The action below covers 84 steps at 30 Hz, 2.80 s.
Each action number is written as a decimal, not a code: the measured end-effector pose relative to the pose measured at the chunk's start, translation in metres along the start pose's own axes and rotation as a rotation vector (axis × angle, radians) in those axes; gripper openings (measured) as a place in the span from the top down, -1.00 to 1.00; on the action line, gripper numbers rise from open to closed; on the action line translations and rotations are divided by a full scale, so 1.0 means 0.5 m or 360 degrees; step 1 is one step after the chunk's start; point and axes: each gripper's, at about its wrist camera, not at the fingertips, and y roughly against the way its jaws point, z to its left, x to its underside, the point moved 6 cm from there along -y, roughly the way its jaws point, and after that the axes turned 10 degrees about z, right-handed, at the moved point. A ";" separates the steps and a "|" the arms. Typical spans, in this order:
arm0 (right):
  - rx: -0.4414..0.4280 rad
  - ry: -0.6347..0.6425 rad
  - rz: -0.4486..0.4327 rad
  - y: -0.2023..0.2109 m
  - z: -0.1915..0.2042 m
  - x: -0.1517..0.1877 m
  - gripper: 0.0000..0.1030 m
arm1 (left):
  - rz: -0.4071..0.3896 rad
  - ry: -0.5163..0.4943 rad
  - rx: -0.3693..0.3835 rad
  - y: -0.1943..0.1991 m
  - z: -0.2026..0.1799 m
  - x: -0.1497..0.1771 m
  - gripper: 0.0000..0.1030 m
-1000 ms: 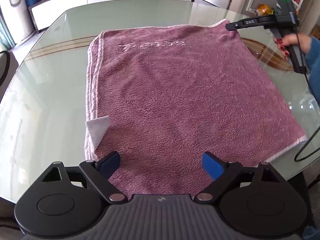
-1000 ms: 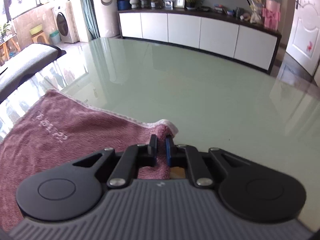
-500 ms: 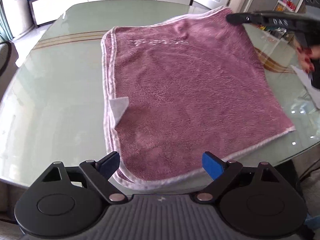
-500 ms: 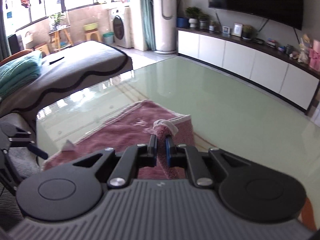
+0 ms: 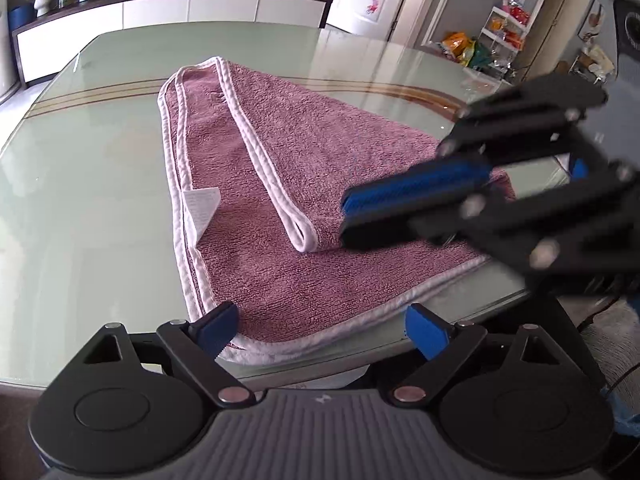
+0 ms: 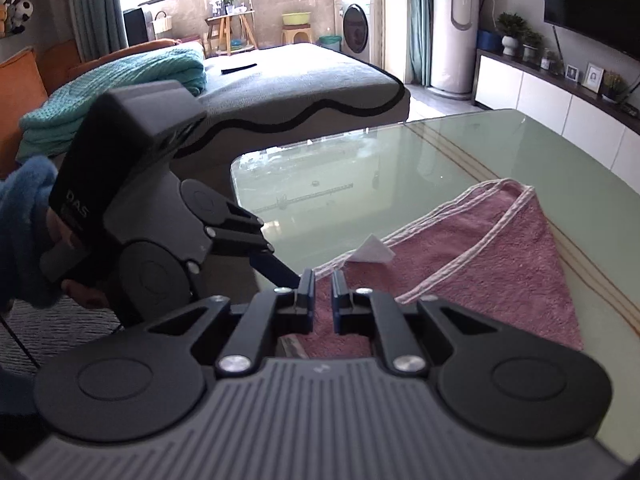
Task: Fold towel
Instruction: 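Fold the held corner diagonally over the towel toward the left gripper, then release the folded corner with the right gripper and smooth the triangle flat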
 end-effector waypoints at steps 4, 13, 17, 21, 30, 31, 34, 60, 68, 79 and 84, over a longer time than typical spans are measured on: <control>0.0219 0.0073 0.0033 -0.017 -0.030 0.022 0.57 | -0.0008 -0.0006 0.0024 0.001 -0.001 0.005 -0.79; 0.0155 0.0077 0.0157 -0.087 -0.045 0.046 0.42 | 0.0011 0.0002 0.0026 -0.002 0.009 0.003 -0.79; 0.0152 0.0076 0.0219 -0.111 -0.033 0.065 0.59 | 0.0027 0.0037 0.0012 -0.003 0.016 0.001 -0.77; 0.0148 0.0031 0.0216 -0.117 -0.042 0.072 0.71 | 0.0012 0.0084 0.0003 0.001 0.023 -0.001 -0.59; 0.0071 -0.0100 0.0091 -0.077 -0.046 0.058 0.83 | 0.0038 0.0083 -0.0051 0.004 0.035 -0.002 -0.35; 0.0055 -0.0108 0.0072 -0.068 -0.042 0.053 0.83 | 0.0038 0.0087 -0.0046 0.005 0.036 -0.001 -0.35; -0.0031 -0.0106 0.0022 -0.044 -0.020 0.037 0.87 | 0.0035 0.0088 -0.0040 0.005 0.036 -0.001 -0.35; 0.0040 -0.0174 0.0151 -0.093 -0.044 0.073 0.87 | 0.0028 -0.0008 0.0067 0.022 0.025 0.015 -0.47; -0.0131 -0.0272 0.0037 -0.039 -0.027 0.046 0.87 | 0.0050 -0.0006 0.0077 0.006 0.029 0.015 -0.49; -0.0248 -0.0186 0.0123 -0.082 0.038 0.043 0.86 | 0.0065 -0.0023 0.0032 0.011 0.031 0.025 -0.50; -0.0298 -0.0239 0.0167 -0.109 0.035 0.060 0.67 | 0.0082 -0.0038 0.0004 0.038 0.044 0.047 -0.53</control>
